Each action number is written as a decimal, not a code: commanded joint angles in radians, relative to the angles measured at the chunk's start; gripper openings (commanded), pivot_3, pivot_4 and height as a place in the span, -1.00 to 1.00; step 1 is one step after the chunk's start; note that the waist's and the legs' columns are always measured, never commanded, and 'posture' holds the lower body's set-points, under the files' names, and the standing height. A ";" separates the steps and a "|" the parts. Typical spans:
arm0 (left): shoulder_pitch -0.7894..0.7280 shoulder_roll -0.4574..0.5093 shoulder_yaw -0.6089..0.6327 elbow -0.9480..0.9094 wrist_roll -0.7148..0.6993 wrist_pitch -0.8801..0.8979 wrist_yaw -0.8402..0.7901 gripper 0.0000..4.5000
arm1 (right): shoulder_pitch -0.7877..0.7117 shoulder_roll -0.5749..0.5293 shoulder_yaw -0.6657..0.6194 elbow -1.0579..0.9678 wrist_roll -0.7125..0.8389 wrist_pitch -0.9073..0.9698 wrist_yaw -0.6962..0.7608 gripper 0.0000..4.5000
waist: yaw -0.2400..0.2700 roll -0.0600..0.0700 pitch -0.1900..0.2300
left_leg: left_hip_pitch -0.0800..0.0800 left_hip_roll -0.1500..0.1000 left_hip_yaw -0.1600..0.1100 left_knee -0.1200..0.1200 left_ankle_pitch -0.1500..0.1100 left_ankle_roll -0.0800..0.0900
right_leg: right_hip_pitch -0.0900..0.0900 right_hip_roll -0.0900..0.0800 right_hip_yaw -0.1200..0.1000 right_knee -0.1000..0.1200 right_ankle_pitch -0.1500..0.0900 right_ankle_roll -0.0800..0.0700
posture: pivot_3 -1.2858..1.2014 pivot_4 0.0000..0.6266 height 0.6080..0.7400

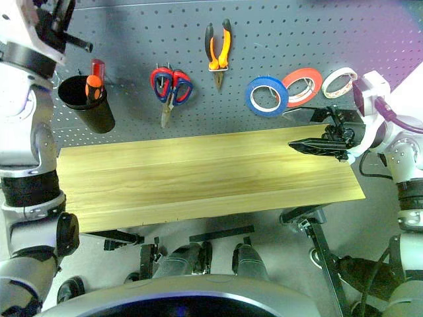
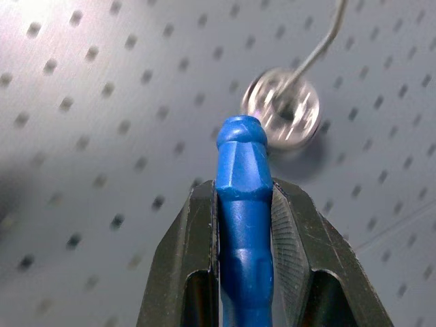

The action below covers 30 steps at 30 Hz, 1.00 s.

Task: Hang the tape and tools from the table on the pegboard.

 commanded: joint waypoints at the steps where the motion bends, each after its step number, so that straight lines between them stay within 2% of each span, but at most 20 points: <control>1: 0.012 0.031 0.044 0.014 0.000 -0.071 -0.010 -0.69 | -0.031 -0.013 -0.027 -0.005 0.009 -0.003 0.006 1.00 | 0.001 0.000 -0.001 | 0.000 0.000 0.000 0.000 0.000 0.000 | 0.000 0.000 0.000 0.000 0.000 0.000 | -0.02 -0.50 0.79; 12: 0.084 0.007 0.046 0.162 -0.001 -0.231 -0.008 -0.69 | -0.027 -0.012 -0.028 -0.032 0.013 0.016 0.006 1.00 | 0.000 0.000 -0.001 | 0.000 0.000 0.000 0.001 0.000 0.000 | -0.001 0.000 0.001 0.001 0.000 0.000 | -0.02 -0.47 0.79; 30: 0.109 -0.043 0.032 0.360 -0.007 -0.411 -0.021 -0.69 | -0.037 -0.021 -0.030 -0.048 0.003 0.037 0.006 1.00 | -0.002 0.001 -0.001 | 0.000 0.000 0.001 0.002 0.000 0.001 | -0.002 -0.001 0.002 0.006 0.000 -0.001 | -0.03 -0.41 0.79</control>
